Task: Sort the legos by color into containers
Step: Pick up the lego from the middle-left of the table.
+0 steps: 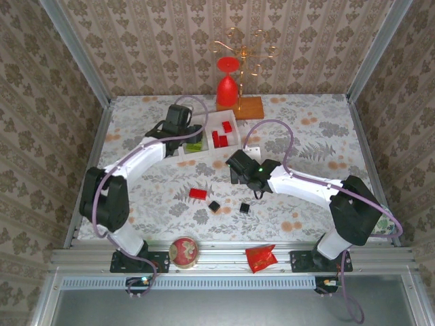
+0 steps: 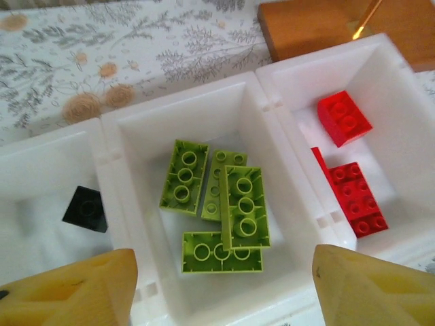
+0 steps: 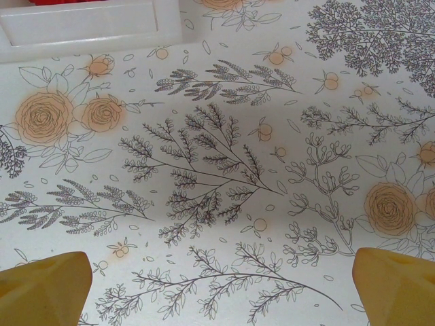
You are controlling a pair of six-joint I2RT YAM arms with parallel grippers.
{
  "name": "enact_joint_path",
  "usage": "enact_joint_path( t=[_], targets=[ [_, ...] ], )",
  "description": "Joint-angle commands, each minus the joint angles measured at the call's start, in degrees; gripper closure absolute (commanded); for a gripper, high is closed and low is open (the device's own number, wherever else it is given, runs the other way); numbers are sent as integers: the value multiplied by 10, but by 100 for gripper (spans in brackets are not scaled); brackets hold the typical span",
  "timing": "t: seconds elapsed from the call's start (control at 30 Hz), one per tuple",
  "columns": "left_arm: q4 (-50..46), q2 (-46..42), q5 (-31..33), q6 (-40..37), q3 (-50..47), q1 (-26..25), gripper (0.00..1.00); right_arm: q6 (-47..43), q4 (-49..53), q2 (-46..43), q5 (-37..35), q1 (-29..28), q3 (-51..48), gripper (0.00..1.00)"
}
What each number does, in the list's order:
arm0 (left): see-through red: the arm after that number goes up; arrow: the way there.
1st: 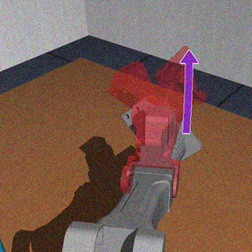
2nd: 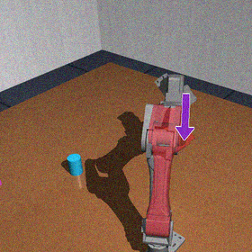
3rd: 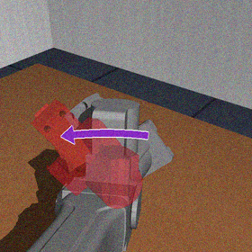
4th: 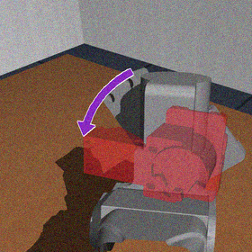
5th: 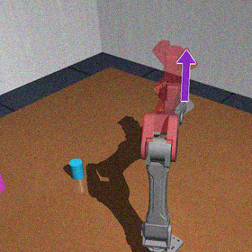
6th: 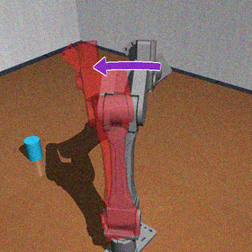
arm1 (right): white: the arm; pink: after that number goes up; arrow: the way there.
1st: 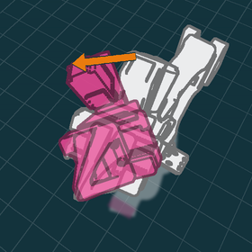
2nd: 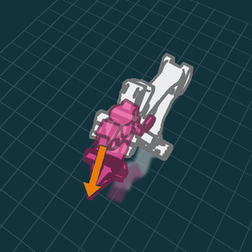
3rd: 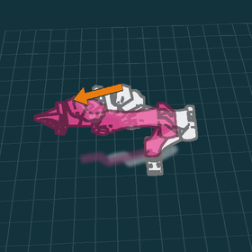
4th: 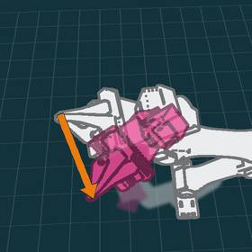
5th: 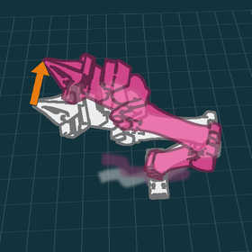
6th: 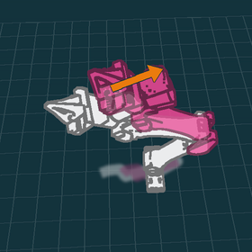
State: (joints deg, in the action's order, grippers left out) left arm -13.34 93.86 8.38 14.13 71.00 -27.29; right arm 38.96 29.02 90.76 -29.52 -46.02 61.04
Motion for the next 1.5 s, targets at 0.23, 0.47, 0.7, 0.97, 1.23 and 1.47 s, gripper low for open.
enact_joint_path(
  t=[0.23, 0.47, 0.7, 0.97, 1.23, 1.47],
  targets=[
    [-28, -117, 37, 21, -109, -82, 25, 28, 61, -1, -18, 2, 18, 0],
    [-110, -162, 68, 53, -152, -172, 26, 53, 82, -9, -21, 19, 10, 0],
    [-143, -177, 29, 123, -202, -234, 25, 79, 101, -17, -18, 43, 2, 0],
    [-146, -136, -6, 158, -223, -284, 24, 78, 91, -28, -8, 53, -8, 0],
    [-143, -93, -27, 157, -220, -310, 28, 80, 95, -22, -6, 56, -6, 0],
    [-136, -53, -31, 149, -210, -321, 38, 86, 95, -20, -5, 60, -10, 0]
  ],
)
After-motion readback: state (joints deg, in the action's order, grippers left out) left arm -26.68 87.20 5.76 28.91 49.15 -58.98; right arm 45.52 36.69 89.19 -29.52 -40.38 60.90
